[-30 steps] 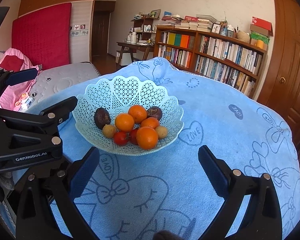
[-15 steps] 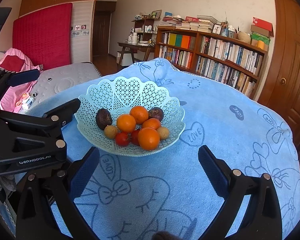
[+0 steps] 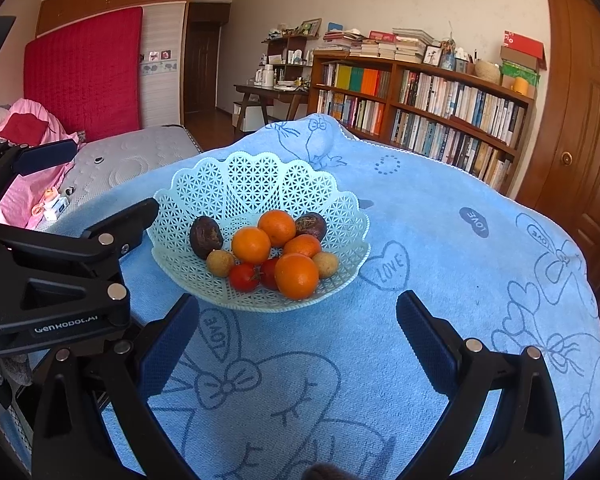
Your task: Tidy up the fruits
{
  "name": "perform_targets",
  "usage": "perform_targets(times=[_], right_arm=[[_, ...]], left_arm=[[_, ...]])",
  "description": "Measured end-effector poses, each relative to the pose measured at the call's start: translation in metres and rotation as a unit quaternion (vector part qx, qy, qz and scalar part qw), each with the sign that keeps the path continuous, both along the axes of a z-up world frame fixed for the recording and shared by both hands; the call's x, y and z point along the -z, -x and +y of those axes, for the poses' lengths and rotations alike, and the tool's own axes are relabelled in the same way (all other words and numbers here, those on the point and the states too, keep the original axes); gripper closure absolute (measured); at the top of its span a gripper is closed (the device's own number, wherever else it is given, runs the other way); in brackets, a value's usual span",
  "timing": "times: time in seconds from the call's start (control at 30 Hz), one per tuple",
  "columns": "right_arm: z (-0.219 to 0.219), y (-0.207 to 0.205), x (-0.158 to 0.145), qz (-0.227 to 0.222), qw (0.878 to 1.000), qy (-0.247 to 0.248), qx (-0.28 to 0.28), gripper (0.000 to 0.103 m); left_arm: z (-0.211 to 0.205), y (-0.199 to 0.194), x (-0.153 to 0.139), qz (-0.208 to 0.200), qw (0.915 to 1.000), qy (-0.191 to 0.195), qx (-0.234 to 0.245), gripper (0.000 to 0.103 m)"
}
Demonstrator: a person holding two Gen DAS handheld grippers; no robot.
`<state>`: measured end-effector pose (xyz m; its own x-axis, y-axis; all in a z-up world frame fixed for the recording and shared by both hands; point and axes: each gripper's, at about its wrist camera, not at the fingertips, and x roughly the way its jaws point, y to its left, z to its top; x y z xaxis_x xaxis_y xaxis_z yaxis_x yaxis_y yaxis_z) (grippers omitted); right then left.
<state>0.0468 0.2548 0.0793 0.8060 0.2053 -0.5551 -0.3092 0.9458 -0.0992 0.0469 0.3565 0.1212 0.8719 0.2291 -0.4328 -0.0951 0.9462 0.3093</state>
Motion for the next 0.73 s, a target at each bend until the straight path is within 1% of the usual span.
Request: perform_targets(times=[0.23,0.33,0.43,0.53,0.63,0.73], right_arm=[[-0.004,0.000,0.000,-0.005,1.000,-0.014,-0.004,0.005],[-0.005,0.002,-0.001,-0.017,1.000,-0.006,0.005,0.005],[-0.010,0.002,-0.001,-0.014,1.000,-0.001,0.014,0.005],[-0.020,0.001,0.001,-0.004,1.000,0.000,0.026,0.005],[-0.036,0.001,0.005,0.014,0.999,0.002,0.045,0.005],[-0.056,0.004,0.010,0.021,0.997,0.015,0.068,0.005]], left_arm=[[-0.001,0.000,-0.001,0.000,1.0000,0.000,0.000,0.003],[-0.001,0.001,0.000,0.000,1.0000,0.000,0.002,0.003],[-0.003,0.003,0.001,0.000,1.0000,-0.001,0.005,0.003],[-0.007,0.006,0.002,0.001,0.9999,-0.002,0.011,0.003],[-0.014,0.009,0.000,0.007,0.9997,0.008,0.022,0.003],[-0.020,0.013,0.001,0.017,0.9989,0.025,0.035,0.003]])
